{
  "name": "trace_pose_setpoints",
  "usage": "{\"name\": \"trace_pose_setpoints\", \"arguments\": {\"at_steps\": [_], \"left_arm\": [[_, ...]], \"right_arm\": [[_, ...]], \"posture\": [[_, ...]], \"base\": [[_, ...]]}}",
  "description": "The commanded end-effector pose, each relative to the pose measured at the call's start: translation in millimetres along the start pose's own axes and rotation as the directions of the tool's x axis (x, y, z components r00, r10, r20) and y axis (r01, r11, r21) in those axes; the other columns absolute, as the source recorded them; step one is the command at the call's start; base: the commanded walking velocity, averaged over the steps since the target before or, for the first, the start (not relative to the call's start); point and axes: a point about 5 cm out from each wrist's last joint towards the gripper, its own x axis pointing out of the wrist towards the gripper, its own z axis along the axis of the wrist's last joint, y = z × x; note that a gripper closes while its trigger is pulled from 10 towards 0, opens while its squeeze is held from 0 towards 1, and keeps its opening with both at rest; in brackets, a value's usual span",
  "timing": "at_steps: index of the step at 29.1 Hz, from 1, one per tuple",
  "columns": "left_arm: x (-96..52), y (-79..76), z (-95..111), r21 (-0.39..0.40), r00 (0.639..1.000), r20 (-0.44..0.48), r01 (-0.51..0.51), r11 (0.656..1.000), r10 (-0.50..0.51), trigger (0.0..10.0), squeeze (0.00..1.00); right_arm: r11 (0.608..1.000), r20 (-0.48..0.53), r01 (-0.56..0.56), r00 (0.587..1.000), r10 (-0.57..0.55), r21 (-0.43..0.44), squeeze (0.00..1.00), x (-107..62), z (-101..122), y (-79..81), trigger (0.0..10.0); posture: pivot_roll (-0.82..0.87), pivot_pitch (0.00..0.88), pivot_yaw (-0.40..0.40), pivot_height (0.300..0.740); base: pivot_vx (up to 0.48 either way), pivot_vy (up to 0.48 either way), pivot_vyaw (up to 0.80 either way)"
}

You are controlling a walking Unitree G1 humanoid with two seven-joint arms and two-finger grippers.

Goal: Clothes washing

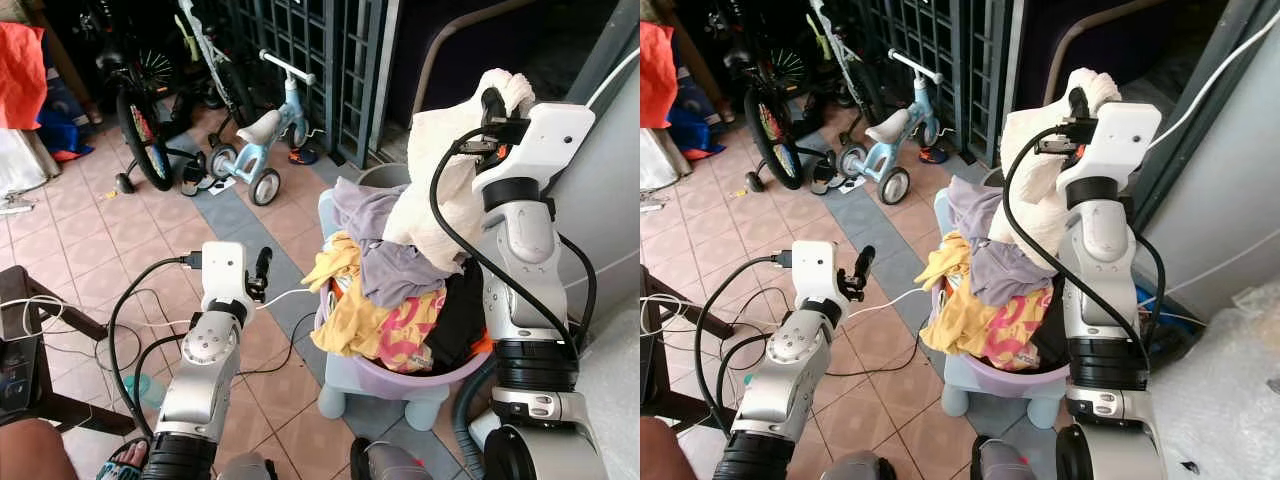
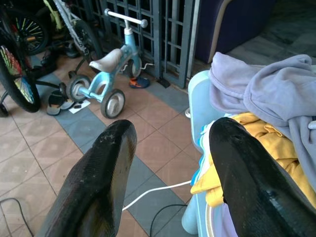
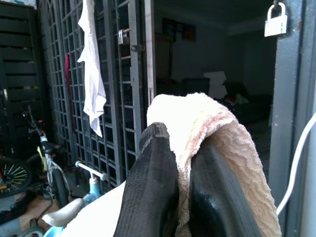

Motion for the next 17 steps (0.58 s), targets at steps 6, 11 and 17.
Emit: {"name": "trace_pose_setpoints", "arguments": {"at_steps": [6, 11, 17], "left_arm": [[0.7, 0.2, -1, 0.006, 1.000, -0.001, -0.002, 1.000, 0.002, 10.0, 0.00], [0.8, 0.2, 0, -0.025, 1.000, 0.010, -0.002, 1.000, 0.002, 10.0, 0.00], [0.5, 0.3, -2, -0.041, 1.000, -0.007, -0.016, 0.999, 0.016, 10.0, 0.00]], "right_arm": [[1.000, -0.007, 0.006, 1.000, -0.006, -0.019, 0.00, -2.1, -2, 0.7, 10.0], [1.000, -0.019, 0.003, 1.000, -0.003, -0.029, 0.00, -2.8, -4, 2.8, 10.0], [0.999, -0.050, -0.027, 0.998, 0.025, -0.039, 0.00, -6.6, -10, 6.9, 10.0]], "posture": [[-0.02, 0.033, 0.050, 0.740], [-0.03, 0.033, 0.051, 0.740], [-0.03, 0.033, 0.048, 0.740]], "base": [[0.000, -0.359, -0.80], [0.000, -0.218, -0.80], [0.000, 0.000, -0.31]]}}
